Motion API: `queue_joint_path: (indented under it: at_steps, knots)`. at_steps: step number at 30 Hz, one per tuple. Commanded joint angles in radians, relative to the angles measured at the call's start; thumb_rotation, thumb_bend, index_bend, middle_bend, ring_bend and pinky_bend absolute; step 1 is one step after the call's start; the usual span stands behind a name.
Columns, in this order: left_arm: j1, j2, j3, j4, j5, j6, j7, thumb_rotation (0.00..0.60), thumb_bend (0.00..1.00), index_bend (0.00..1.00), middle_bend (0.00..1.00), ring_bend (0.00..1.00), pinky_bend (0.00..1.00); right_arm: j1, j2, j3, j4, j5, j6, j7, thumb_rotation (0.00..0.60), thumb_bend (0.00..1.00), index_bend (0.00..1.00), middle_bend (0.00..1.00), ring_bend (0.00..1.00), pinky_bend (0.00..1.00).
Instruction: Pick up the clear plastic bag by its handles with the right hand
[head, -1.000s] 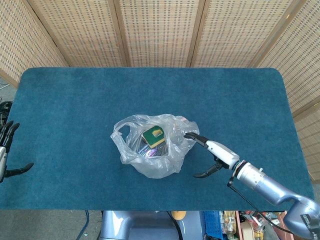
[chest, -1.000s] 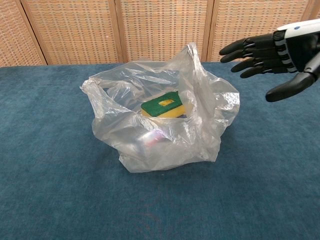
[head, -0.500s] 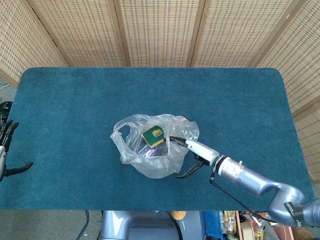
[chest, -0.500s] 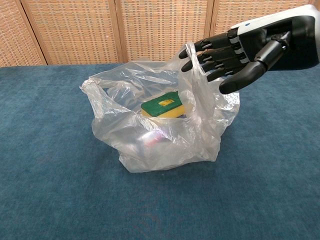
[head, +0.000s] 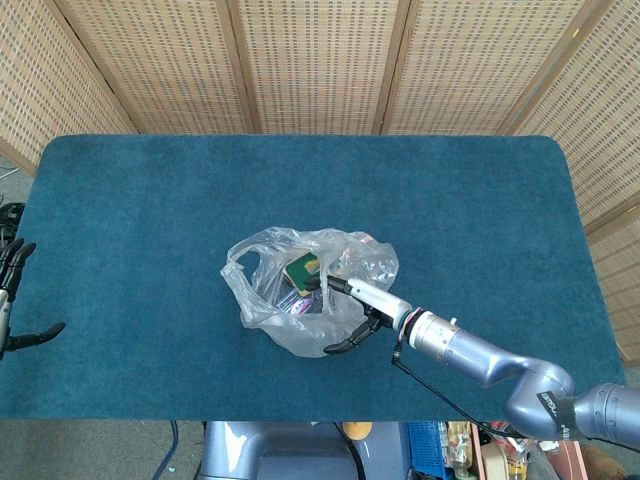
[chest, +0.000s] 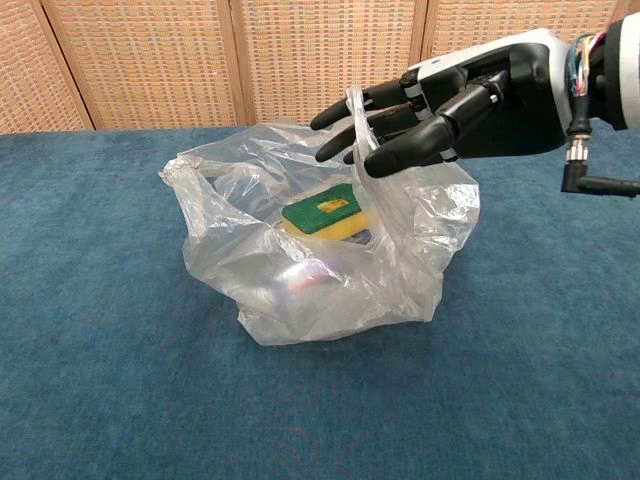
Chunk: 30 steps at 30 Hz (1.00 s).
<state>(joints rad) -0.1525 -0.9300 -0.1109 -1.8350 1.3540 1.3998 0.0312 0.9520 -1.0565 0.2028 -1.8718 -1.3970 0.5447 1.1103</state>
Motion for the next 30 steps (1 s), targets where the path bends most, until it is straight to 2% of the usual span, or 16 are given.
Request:
queue_joint_path:
  at_steps: [1,8,14,18,21,25,30]
  knots:
    - [-0.003,-0.001,-0.001,0.001,-0.004,-0.004,0.001,0.6,0.11,0.0,0.0,0.0,0.0,-0.022,-0.02,0.048,-0.001,0.0,0.014,0.187,0.6,0.0,0.13,0.19,0.02,0.01]
    - [-0.005,-0.003,-0.002,0.001,-0.006,-0.005,0.006,0.6,0.11,0.0,0.0,0.0,0.0,-0.04,-0.029,0.069,0.012,-0.091,0.03,0.482,0.6,0.0,0.16,0.21,0.05,0.04]
    - [-0.008,-0.005,-0.001,0.0,-0.006,-0.008,0.01,0.6,0.11,0.0,0.0,0.0,0.0,-0.022,-0.039,0.042,0.067,-0.226,0.08,0.734,0.6,0.0,0.16,0.22,0.06,0.04]
    - [-0.008,-0.006,-0.002,0.002,-0.009,-0.008,0.008,0.6,0.11,0.0,0.0,0.0,0.0,-0.009,-0.061,0.017,0.121,-0.289,0.153,0.893,0.6,0.0,0.2,0.27,0.13,0.14]
    - [-0.009,-0.006,-0.003,0.003,-0.012,-0.01,0.007,0.6,0.11,0.0,0.0,0.0,0.0,-0.003,-0.073,-0.002,0.153,-0.321,0.195,0.956,0.6,0.0,0.23,0.31,0.17,0.17]
    - [-0.013,-0.008,-0.004,0.006,-0.017,-0.017,0.007,0.6,0.11,0.0,0.0,0.0,0.0,0.003,-0.098,-0.036,0.2,-0.355,0.273,1.049,0.6,0.0,0.27,0.37,0.24,0.26]
    - [-0.015,-0.009,-0.004,0.007,-0.021,-0.019,0.01,0.6,0.12,0.0,0.0,0.0,0.0,0.022,-0.11,-0.092,0.237,-0.413,0.34,1.124,0.6,0.0,0.32,0.4,0.29,0.28]
